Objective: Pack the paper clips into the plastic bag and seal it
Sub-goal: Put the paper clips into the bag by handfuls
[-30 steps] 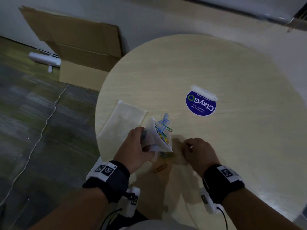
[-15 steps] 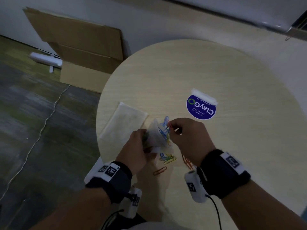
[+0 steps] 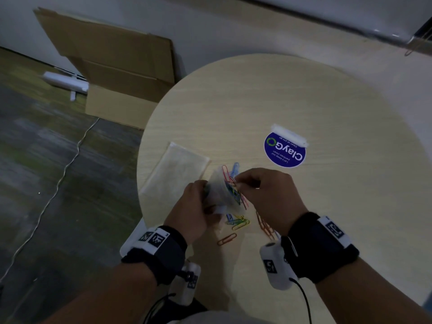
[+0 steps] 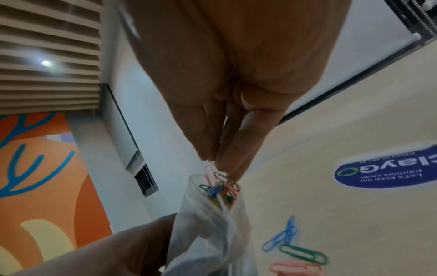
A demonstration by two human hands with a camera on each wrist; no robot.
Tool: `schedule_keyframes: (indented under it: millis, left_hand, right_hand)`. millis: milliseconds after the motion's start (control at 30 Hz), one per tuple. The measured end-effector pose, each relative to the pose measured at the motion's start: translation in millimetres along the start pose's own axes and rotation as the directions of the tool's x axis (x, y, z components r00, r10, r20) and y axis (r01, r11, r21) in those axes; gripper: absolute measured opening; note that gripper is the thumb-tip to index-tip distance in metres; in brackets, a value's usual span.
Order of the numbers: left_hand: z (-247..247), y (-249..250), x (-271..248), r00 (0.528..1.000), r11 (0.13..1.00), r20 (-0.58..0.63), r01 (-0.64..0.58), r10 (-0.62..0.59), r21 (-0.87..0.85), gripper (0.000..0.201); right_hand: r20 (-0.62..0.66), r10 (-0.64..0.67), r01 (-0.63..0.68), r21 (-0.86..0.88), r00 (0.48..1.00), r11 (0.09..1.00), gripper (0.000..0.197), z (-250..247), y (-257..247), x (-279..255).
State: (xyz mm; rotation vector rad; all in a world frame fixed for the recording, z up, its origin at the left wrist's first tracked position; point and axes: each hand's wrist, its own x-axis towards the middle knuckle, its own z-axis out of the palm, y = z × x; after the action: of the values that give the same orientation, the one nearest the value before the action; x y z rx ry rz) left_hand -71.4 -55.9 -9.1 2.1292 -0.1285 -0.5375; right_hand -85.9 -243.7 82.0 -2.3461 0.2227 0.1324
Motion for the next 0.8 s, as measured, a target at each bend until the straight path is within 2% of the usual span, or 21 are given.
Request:
schedule_keyframes:
  millis: [233, 300, 367, 433, 500, 533, 633, 667, 733, 800]
  left_hand:
    - [0.6, -6.0, 0.6, 1.000, 1.000, -0.012, -0.001, 0.001, 0.001, 0.070]
    - [-0.8, -7.1, 0.4, 1.000, 1.000, -0.018, 0.000, 0.000, -0.013, 0.068]
    - [-4.6, -8.5, -2.4, 1.000, 1.000, -0.013, 0.022, -0.022, 0.014, 0.070]
    - [-8.7, -13.9, -5.8, 1.000, 1.000, -0.018, 0.021, -0.020, 0.013, 0.072]
    - [-13.2, -19.6, -9.9, 0.999, 1.000, -0.037, 0.015, -0.014, 0.014, 0.071]
    - [-15.1, -21.7, -12.0, 0.999, 1.000, -0.039, 0.015, -0.015, 0.015, 0.070]
    - [-18.0, -25.5, -13.8, 0.999, 1.000, -0.039, 0.010, -0.009, 0.018, 0.070]
    - [-18.4, -25.9, -13.8, 0.999, 1.000, -0.041, 0.011, -0.010, 0.022, 0.070]
    - [-17.8, -25.1, -13.5, 0.999, 1.000, -0.046, 0.016, -0.015, 0.009, 0.070]
    - [-17.5, -24.8, -12.3, 0.999, 1.000, -0.045, 0.013, -0.013, -0.004, 0.070]
  right_hand:
    - [0.211, -0.105, 0.124, -0.081, 0.972, 0.989, 0.026, 5.8, -3.2, -4.3]
    - [0.178, -0.111, 0.119, -0.030, 0.978, 0.992, 0.025, -1.8, -5.4, -2.6]
    - [0.081, -0.064, 0.055, 0.118, 0.995, 0.991, 0.022, -10.3, -0.3, 6.7]
    - [0.012, -0.014, 0.012, 0.153, 1.000, 0.988, 0.020, -13.2, 11.8, 23.2]
    - [0.018, 0.003, -0.003, 0.039, 1.000, 0.999, 0.020, -6.4, 28.1, 45.3]
    - [0.060, 0.023, -0.020, -0.053, 0.998, 0.998, 0.023, 0.6, 37.1, 56.7]
    - [0.256, 0.165, -0.069, -0.348, 0.953, 0.935, 0.054, 29.3, 53.7, 81.8]
    - [0.273, 0.192, -0.065, -0.416, 0.943, 0.907, 0.057, 39.8, 55.9, 86.4]
    - [0.264, 0.144, -0.002, -0.473, 0.954, 0.881, 0.050, 56.7, 56.8, 88.9]
    - [0.296, 0.028, 0.113, -0.451, 0.955, 0.885, 0.042, 67.3, 58.2, 85.0]
